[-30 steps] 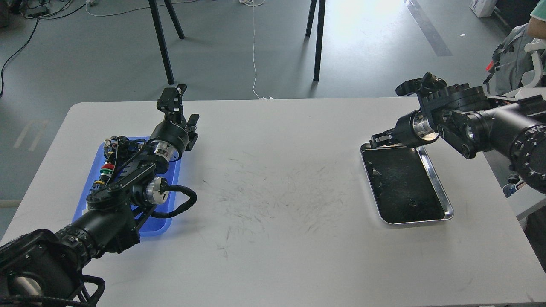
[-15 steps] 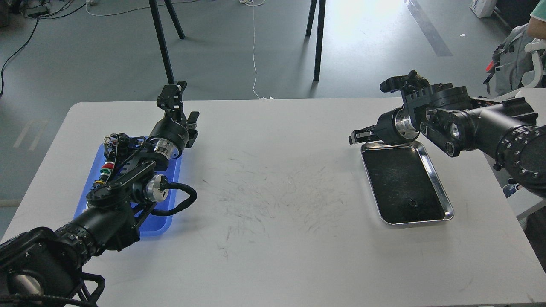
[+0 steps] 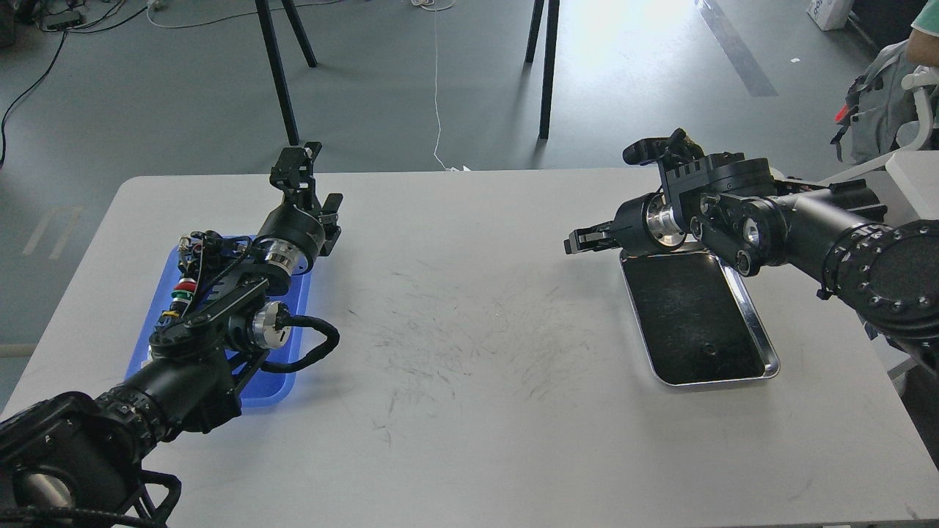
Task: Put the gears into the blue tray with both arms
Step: 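Lift the black gear and carry it toward the table centre, then lower the gear onto the table and open the right gripper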
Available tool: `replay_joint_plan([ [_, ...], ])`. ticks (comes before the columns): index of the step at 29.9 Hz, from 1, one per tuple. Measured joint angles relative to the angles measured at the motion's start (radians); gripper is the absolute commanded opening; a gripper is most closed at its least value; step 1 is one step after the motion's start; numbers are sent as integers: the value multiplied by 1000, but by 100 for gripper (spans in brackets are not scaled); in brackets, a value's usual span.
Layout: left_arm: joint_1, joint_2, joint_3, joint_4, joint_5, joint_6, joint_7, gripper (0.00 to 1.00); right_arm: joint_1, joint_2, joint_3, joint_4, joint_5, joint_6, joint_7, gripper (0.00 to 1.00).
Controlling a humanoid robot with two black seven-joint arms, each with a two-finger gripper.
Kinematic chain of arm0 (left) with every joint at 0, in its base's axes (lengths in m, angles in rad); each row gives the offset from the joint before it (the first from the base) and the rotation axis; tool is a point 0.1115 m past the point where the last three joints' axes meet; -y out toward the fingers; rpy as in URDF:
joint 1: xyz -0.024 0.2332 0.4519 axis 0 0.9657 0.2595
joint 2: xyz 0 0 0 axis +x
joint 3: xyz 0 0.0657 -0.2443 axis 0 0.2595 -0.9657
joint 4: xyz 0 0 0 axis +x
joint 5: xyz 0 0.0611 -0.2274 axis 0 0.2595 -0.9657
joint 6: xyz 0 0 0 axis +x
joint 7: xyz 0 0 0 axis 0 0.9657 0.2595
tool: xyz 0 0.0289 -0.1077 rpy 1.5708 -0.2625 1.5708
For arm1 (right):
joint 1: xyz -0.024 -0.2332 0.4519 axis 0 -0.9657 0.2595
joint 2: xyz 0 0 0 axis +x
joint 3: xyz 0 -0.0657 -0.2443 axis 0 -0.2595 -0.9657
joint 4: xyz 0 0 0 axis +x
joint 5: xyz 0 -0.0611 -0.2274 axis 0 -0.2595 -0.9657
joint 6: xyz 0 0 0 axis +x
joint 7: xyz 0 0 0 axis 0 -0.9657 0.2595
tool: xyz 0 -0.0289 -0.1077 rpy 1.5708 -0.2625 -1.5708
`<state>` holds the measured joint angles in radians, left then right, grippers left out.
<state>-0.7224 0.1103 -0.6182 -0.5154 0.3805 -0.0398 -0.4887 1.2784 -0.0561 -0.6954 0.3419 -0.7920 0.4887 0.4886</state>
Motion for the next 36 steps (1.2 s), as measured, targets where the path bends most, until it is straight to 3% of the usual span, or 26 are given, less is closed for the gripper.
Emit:
replay_joint_plan([
  [8,4,0,0,0,0,0,0,98,-8,53,4,9,0,0,0,16],
  [36,6,0,0,0,1,-2,0,98,-5,56,104,117,1,0,0,16],
])
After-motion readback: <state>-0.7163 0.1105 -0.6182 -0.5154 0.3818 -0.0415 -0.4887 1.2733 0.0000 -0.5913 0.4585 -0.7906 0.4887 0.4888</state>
